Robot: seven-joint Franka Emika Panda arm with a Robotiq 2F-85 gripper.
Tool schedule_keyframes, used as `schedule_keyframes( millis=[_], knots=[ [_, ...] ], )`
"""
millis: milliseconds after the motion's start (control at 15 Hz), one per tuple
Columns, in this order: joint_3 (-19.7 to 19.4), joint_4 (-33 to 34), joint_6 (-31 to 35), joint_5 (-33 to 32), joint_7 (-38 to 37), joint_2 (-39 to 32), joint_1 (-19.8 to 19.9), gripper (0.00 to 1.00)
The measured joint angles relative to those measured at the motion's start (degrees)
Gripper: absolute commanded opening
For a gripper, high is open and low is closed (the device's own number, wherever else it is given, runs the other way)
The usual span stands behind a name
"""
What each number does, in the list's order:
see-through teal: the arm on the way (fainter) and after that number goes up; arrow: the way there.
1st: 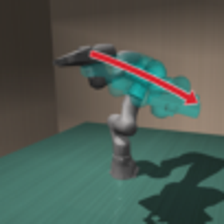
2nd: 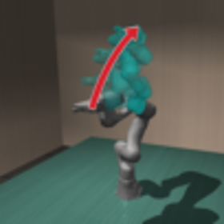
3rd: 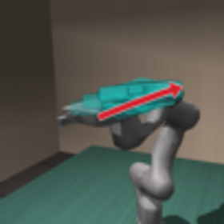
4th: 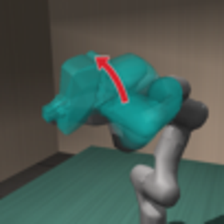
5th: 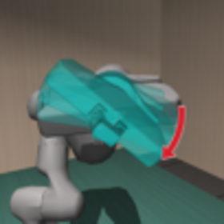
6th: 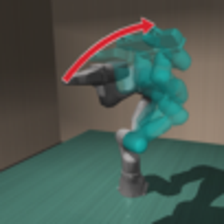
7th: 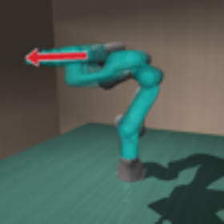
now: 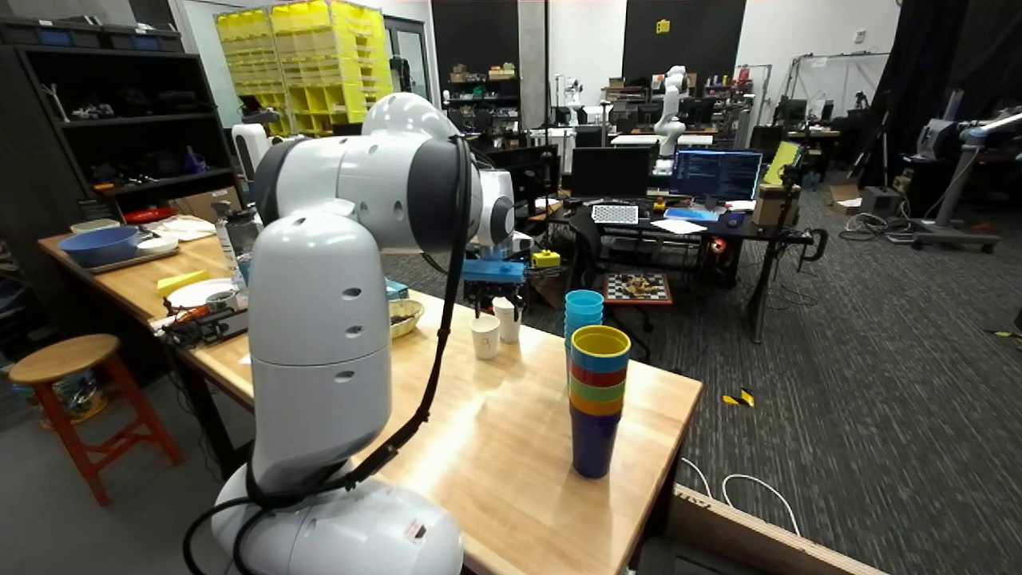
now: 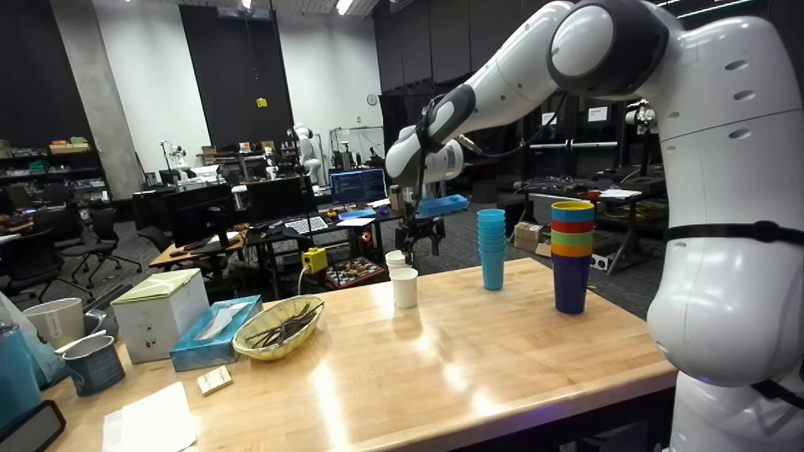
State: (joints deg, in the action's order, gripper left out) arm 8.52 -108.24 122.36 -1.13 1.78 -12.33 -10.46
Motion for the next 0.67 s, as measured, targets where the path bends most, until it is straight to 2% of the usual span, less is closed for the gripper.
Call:
schedule_keyframes(
  millis=[667],
  knots=[
    [0.0,-5.8,9.1,3.9,2.4,0.5,1.1,1.00]
  ],
)
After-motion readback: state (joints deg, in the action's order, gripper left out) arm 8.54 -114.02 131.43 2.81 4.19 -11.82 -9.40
